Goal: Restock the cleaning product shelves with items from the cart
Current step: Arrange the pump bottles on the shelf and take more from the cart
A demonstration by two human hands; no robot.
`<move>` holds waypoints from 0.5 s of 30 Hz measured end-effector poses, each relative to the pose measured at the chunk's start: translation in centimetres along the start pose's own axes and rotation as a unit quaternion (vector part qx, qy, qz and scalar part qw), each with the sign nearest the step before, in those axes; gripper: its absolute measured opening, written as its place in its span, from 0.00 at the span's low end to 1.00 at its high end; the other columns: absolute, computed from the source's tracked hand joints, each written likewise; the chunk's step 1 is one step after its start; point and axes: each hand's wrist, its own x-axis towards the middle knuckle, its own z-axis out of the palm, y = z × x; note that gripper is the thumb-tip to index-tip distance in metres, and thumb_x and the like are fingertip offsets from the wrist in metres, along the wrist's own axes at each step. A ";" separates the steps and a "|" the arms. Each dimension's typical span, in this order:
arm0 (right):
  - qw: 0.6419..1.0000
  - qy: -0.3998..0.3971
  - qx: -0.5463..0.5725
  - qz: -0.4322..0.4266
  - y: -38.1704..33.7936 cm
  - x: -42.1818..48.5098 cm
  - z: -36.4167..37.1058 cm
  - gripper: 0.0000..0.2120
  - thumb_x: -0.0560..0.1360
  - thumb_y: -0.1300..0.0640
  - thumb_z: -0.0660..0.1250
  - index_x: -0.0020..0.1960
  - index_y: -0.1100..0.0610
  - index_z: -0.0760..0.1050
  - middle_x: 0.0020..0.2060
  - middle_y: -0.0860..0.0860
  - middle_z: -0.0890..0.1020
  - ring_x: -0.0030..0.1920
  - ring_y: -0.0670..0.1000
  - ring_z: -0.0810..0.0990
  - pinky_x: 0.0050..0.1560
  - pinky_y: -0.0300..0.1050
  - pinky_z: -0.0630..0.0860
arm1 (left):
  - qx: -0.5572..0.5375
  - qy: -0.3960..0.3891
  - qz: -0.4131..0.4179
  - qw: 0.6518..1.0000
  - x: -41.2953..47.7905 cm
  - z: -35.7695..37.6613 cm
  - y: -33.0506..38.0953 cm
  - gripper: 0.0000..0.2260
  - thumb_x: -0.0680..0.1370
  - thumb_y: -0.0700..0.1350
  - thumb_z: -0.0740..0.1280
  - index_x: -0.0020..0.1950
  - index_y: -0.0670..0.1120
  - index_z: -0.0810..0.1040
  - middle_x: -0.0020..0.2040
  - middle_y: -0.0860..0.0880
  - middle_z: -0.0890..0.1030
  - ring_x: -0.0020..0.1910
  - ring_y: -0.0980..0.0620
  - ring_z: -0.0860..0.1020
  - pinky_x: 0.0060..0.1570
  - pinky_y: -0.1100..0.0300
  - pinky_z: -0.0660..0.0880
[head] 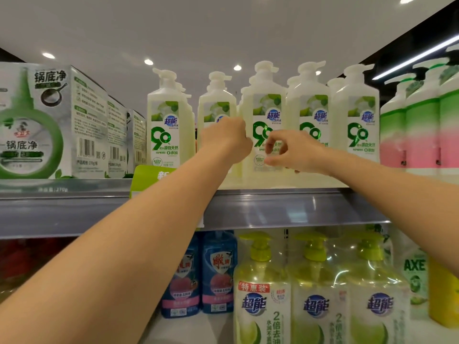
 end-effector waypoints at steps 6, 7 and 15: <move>0.938 0.266 0.167 -0.146 -3.5 -4.5 -2.7 0.02 0.79 0.58 0.65 0.48 0.56 0.75 0.34 0.46 0.77 0.33 0.43 0.74 0.37 0.37 0.74 | -0.174 0.442 0.170 0.863 -2.5 -4.2 2.4 0.09 0.77 0.45 0.63 0.41 0.43 0.77 0.29 0.56 0.72 0.25 0.55 0.69 0.25 0.67 0.60; 0.933 0.265 0.188 -0.156 -4.1 -5.8 -2.8 0.02 0.79 0.59 0.65 0.48 0.57 0.75 0.34 0.46 0.77 0.33 0.43 0.74 0.36 0.36 0.73 | -0.196 0.473 0.185 0.839 -3.1 -5.3 3.0 0.08 0.76 0.44 0.63 0.39 0.42 0.77 0.29 0.57 0.70 0.25 0.56 0.68 0.26 0.67 0.60; 0.831 0.135 0.506 -0.187 -10.3 -18.6 0.4 0.08 0.79 0.58 0.62 0.43 0.58 0.75 0.29 0.54 0.75 0.30 0.50 0.73 0.31 0.39 0.71 | -0.289 0.419 0.122 0.852 -19.6 -8.6 1.5 0.07 0.76 0.39 0.62 0.38 0.43 0.72 0.29 0.53 0.69 0.27 0.58 0.66 0.30 0.67 0.64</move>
